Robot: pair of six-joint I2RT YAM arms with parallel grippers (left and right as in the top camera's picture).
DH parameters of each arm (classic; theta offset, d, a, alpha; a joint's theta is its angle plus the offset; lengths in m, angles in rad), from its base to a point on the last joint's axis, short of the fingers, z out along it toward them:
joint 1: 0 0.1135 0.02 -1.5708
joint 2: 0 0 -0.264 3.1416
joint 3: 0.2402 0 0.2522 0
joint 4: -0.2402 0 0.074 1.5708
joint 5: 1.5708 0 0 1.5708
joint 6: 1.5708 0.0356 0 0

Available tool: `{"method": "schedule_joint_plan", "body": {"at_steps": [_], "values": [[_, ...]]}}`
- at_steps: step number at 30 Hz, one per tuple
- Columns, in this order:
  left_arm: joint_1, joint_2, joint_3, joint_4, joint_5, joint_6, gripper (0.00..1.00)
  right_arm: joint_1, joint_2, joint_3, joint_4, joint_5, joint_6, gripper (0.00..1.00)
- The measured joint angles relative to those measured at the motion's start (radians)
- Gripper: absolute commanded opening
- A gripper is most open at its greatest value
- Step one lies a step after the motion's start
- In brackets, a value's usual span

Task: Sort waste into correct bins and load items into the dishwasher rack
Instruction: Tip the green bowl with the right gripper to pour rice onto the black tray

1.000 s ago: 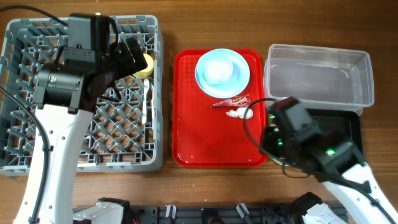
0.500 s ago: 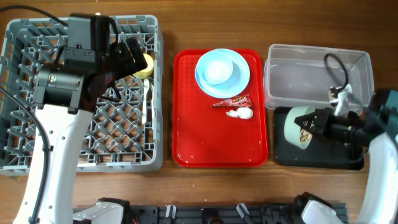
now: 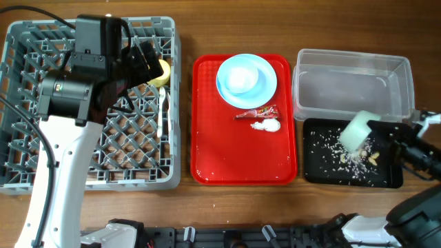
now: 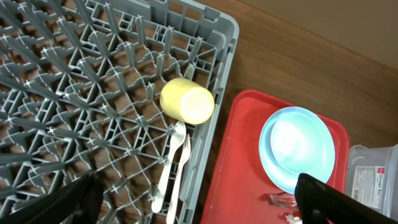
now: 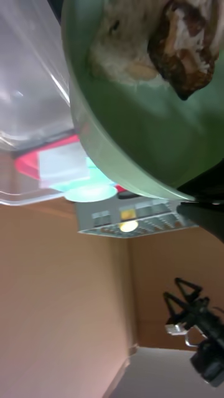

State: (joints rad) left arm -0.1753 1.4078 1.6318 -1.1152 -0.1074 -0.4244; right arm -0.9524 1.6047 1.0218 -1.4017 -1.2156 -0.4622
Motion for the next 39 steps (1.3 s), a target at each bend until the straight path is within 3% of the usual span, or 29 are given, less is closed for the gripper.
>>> {"method": "schedule_joint_plan", "body": {"at_steps": [7, 13, 23, 29, 35, 39], "values": [[0.0, 0.0, 0.0, 0.0, 0.0, 0.0, 1.0, -0.029, 0.002, 0.002, -0.2, -0.014, -0.146, 0.04], [0.0, 0.0, 0.0, 0.0, 0.0, 0.0, 1.0, -0.029, 0.002, 0.002, -0.111, -0.017, -0.16, 0.04], [0.0, 0.0, 0.0, 0.0, 0.0, 0.0, 1.0, -0.028, 0.002, 0.002, -0.185, -0.107, -0.294, 0.04], [0.0, 0.0, 0.0, 0.0, 0.0, 0.0, 1.0, -0.024, 0.002, 0.002, -0.206, -0.096, -0.283, 0.04], [0.0, 0.0, 0.0, 0.0, 0.0, 0.0, 1.0, 0.128, -0.058, 0.002, -0.208, -0.062, -0.219, 0.04], [0.0, 0.0, 0.0, 0.001, 0.0, 0.0, 1.0, 0.397, -0.244, 0.002, -0.171, -0.051, -0.15, 0.04]]}}
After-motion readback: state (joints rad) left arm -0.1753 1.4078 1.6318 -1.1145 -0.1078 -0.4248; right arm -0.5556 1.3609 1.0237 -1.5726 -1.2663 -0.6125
